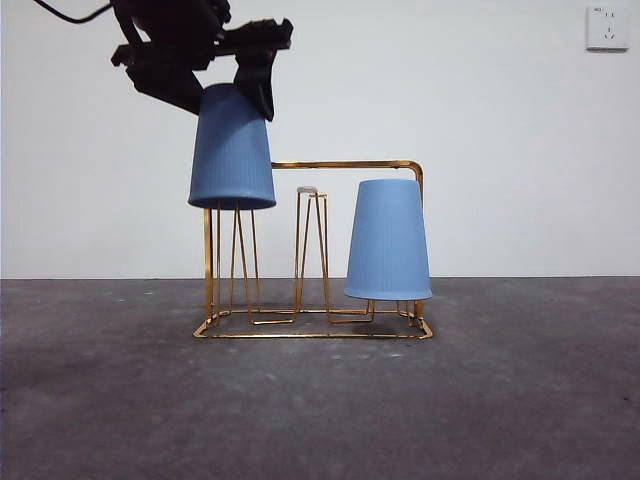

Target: Pick up cup 1,put cup 1 in the cup rack,pick up cup 2,put cup 2 in the cup rack

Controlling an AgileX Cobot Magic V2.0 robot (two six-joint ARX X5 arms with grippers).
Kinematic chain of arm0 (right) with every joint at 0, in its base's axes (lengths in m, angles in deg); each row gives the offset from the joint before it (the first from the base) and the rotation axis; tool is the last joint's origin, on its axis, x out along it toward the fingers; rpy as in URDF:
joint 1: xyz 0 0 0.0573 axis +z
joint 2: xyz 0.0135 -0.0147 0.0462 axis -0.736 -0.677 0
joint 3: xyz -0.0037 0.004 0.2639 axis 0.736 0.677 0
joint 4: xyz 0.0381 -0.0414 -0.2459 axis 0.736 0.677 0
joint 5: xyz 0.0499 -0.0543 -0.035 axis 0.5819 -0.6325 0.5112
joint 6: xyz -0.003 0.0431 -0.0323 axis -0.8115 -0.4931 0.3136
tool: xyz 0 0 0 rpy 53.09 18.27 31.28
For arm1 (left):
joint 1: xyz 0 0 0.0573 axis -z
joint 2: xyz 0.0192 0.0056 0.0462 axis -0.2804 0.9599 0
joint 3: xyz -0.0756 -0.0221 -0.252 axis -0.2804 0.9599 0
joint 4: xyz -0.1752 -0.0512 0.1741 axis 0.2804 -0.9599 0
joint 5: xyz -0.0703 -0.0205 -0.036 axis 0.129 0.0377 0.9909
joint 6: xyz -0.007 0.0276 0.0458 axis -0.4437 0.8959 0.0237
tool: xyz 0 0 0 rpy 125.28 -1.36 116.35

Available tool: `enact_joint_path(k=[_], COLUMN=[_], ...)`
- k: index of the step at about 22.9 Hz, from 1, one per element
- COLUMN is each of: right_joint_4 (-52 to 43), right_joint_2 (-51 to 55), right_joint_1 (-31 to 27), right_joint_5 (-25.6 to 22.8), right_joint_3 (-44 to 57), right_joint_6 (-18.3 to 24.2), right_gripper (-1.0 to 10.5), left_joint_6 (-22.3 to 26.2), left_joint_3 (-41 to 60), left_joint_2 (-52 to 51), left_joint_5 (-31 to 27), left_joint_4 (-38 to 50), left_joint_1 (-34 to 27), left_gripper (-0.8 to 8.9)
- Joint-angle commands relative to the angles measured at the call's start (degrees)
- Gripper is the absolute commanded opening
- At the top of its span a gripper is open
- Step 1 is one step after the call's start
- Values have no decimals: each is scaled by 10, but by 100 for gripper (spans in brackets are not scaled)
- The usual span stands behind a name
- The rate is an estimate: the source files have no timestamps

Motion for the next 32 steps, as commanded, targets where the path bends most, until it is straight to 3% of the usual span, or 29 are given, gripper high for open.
enact_joint_path(k=[1,28,29,31,32], right_joint_4=[13,13,13,13,13], right_joint_2=[2,2,2,2,2], right_joint_1=[0,0,0,0,0], right_joint_5=[-2,-20,-20,-20,-20], right_joint_3=[3,3,3,3,3], right_joint_6=[-8,-1,-1,-1,-1], right_gripper=[248,248,248,248,248], left_joint_6=[-8,-48,-48,-49,-48], left_joint_3=[4,5,5,5,5], left_joint_2=[15,110,110,109,109], left_joint_5=[0,14,16,24,31], left_joint_4=[3,-82,-83,-87,-90], left_joint_1=[-3,-7,-7,-7,-7], left_gripper=[-6,12,89,365,443])
